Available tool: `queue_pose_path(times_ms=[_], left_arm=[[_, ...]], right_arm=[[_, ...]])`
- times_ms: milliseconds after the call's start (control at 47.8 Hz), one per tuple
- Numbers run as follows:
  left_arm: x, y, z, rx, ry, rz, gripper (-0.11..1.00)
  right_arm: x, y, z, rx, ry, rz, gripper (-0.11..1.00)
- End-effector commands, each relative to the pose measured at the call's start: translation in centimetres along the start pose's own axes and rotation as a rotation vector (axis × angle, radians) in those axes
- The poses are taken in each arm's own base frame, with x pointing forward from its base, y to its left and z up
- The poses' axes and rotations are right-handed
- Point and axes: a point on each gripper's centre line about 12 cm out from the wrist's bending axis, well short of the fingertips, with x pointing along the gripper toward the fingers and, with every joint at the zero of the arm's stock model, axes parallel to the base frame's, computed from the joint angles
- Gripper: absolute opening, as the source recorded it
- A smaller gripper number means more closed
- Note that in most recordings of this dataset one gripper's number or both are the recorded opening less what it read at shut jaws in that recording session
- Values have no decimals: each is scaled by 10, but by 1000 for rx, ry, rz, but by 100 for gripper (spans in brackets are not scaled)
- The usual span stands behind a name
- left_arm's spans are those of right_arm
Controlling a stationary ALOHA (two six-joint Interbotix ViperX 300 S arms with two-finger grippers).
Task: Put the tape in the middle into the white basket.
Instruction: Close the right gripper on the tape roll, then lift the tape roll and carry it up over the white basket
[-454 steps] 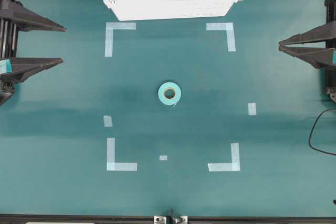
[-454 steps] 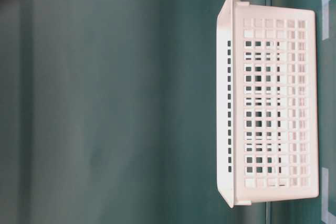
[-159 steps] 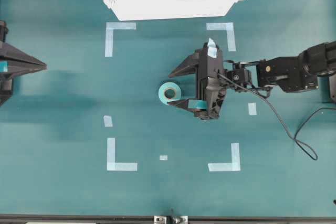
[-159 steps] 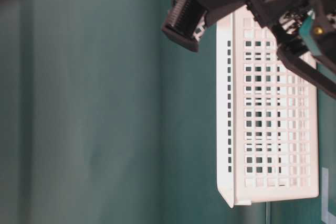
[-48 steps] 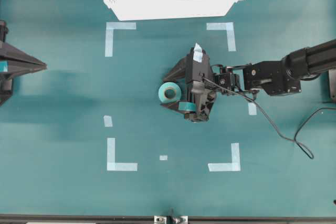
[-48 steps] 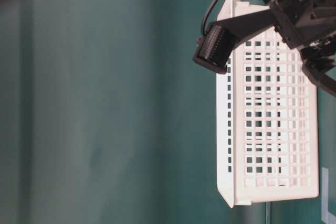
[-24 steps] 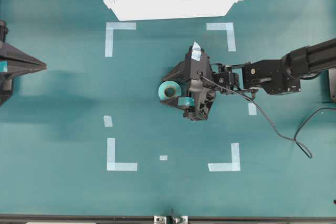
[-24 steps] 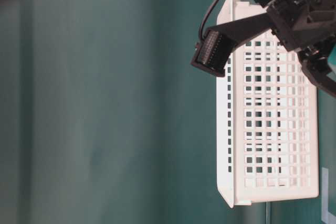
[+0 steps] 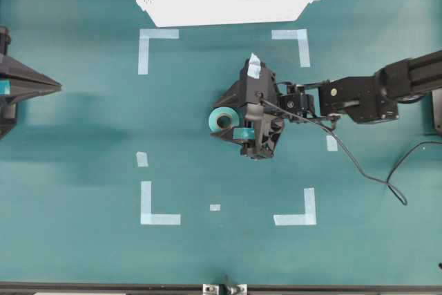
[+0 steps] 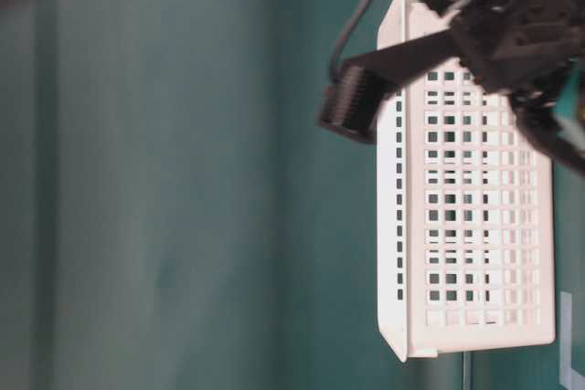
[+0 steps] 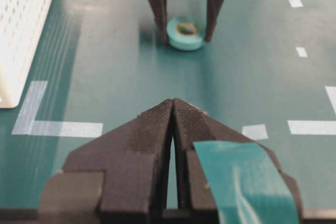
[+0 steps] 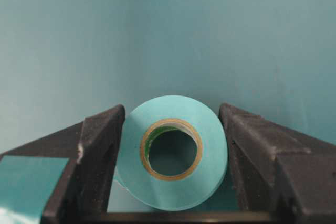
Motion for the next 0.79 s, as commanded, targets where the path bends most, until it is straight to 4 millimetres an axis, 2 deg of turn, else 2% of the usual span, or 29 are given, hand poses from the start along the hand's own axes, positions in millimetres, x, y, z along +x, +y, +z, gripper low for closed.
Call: queue_pose_path(times_ms=[0, 774], left_arm=[[0, 0, 4, 0, -11, -2, -11], [0, 0, 5, 2, -12, -2, -11]], right_arm=[[-14, 11, 28, -5, -59, 25, 64], [-70, 15, 97, -3, -179, 23, 64]])
